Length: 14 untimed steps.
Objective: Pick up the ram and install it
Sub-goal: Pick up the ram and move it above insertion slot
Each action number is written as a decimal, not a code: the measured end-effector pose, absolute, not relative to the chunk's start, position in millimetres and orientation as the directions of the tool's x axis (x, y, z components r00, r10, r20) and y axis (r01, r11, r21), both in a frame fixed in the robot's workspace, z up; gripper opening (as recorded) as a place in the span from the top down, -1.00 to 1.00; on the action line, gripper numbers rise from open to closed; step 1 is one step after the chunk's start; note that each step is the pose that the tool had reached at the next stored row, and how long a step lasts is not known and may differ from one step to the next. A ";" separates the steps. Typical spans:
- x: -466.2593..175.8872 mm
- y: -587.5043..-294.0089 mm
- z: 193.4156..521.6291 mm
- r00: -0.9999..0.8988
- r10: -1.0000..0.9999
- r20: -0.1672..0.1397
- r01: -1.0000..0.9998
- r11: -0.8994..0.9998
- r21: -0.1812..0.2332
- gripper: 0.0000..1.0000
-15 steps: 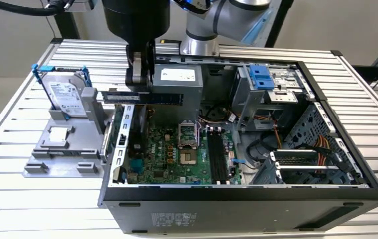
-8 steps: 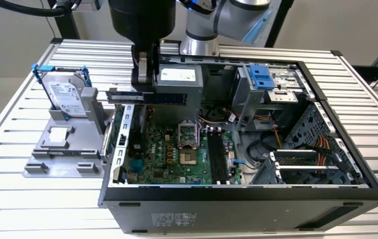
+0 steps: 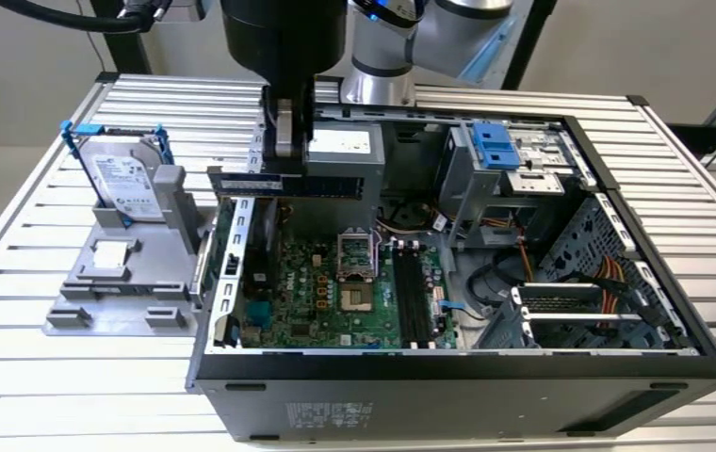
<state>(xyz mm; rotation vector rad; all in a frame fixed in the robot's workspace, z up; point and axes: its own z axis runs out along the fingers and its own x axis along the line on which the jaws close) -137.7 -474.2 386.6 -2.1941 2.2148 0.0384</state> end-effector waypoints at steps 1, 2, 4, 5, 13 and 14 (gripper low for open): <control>-136.9 -474.2 386.6 -0.009 -0.999 -0.034 -1.000 0.009 0.001 1.00; -136.1 -474.2 386.6 -0.009 -0.999 -0.034 -1.000 0.009 0.001 1.00; -134.2 -474.2 386.6 -0.009 -0.999 -0.034 -1.000 0.009 0.001 1.00; -133.2 -474.2 386.6 -0.009 -0.999 -0.034 -1.000 0.009 0.001 1.00; -126.4 -474.2 386.6 -0.009 -0.999 -0.034 -1.000 0.009 0.001 1.00; -125.4 -474.1 386.6 -0.009 -0.999 -0.034 -1.000 0.009 0.001 1.00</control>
